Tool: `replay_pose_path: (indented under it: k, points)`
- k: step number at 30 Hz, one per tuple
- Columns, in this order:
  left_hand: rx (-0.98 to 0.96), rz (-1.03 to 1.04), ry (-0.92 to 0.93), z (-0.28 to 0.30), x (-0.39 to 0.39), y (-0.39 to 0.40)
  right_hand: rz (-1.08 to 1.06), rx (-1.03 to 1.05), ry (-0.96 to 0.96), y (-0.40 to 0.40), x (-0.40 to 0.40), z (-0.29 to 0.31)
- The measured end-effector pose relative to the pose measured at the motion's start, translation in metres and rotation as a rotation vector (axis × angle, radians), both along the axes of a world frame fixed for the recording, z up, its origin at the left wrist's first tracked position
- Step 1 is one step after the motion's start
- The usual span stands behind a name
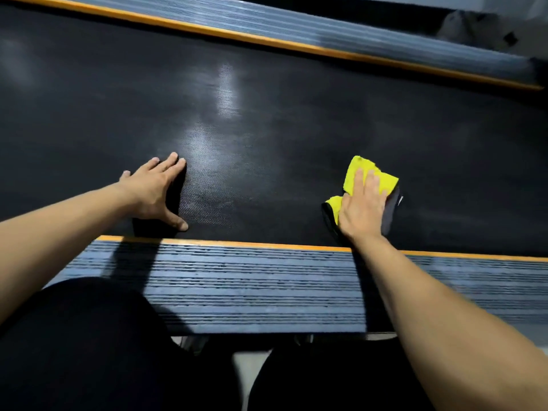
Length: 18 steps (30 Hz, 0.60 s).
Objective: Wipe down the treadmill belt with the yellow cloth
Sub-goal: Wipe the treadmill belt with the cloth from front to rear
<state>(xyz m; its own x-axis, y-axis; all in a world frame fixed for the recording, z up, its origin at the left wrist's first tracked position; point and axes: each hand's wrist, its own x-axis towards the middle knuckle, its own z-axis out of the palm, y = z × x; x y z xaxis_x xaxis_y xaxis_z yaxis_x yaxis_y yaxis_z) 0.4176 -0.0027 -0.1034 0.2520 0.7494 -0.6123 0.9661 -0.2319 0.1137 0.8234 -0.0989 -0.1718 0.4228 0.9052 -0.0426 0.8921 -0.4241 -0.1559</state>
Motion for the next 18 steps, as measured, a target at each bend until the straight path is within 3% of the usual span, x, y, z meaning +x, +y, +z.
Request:
replay_pose_path:
  k: [2,6,9,14,18]
  points:
    - [-0.009,-0.004,0.011,0.000,0.000,0.001,0.054,0.001,-0.013,0.009,-0.033,0.001]
    - [-0.009,-0.008,0.014,0.000,0.001,0.001,0.426,-0.005,0.027,0.030,-0.161,0.000]
    - [-0.007,0.010,0.006,0.001,0.001,0.000,0.520,0.055,0.100,0.043,-0.231,0.003]
    - [-0.020,0.017,-0.013,-0.002,-0.001,0.001,0.598,0.067,0.110,0.034,-0.165,0.006]
    - [-0.015,0.024,-0.022,-0.005,-0.003,0.001,0.235,0.058,0.013,0.015,-0.026,-0.003]
